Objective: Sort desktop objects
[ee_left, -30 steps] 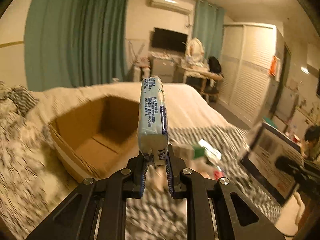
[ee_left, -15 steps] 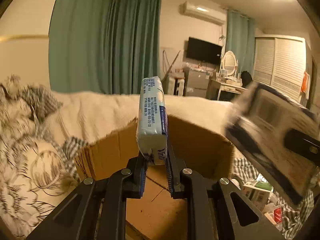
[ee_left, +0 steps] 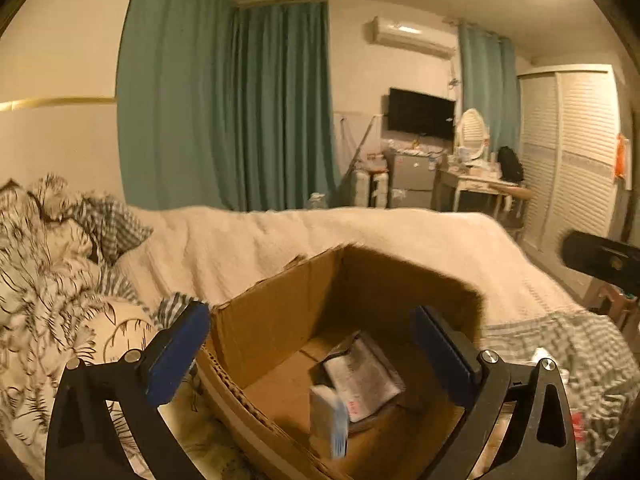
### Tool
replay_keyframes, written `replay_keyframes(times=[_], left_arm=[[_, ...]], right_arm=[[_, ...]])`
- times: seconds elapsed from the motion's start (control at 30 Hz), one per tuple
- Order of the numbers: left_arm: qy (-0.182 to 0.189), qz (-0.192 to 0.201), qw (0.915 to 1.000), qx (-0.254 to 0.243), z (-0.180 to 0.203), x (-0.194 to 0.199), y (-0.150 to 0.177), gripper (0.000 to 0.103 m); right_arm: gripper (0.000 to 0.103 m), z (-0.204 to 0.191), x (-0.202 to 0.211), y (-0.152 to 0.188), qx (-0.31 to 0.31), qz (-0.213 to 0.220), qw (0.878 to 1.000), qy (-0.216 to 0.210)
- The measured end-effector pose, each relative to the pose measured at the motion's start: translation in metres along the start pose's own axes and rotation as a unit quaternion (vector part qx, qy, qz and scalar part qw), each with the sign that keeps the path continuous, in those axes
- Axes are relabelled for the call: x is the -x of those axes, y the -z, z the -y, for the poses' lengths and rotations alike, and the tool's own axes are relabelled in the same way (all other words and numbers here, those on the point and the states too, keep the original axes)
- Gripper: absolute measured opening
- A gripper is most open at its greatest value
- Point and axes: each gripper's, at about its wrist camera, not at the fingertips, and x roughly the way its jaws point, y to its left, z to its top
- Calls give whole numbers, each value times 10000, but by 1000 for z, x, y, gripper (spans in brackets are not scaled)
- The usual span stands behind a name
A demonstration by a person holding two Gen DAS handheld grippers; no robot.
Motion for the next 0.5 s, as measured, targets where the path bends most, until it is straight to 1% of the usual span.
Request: replay_keyframes(times=[0.07, 0.13, 0.2, 0.23, 0.3, 0.33, 0.4, 0.47, 0.5], left_arm=[[211, 17, 9998, 14, 8, 26, -6, 103], [442, -39, 9990, 27, 19, 49, -12, 103], [731, -108, 9972, -71, 34, 76, -12, 103], [783, -154, 9967, -113, 41, 83, -12, 103], [890, -286, 9954, -211, 58, 95, -3, 103], [966, -458, 9939, -256, 69, 95, 5, 103], [1145, -826, 9897, -245, 86, 91, 22, 103], [1386, -1198, 9830, -147, 105, 79, 50, 103], [1475, -1320, 9801, -113, 113, 75, 62, 103]], right_arm=[[72, 7, 42, 0, 140, 50, 9996, 242], [72, 21, 93, 0, 201, 96, 9986, 484], [72, 32, 133, 1, 210, 63, 9975, 675], [73, 39, 154, 4, 208, 34, 9962, 846], [75, 51, 182, 10, 196, -42, 9937, 1105], [75, 59, 195, 18, 129, -93, 9926, 1200], [76, 77, 209, 34, -91, -245, 9921, 1230], [76, 96, 211, 53, -350, -335, 9919, 1178], [76, 106, 210, 66, -518, -380, 9916, 1124]])
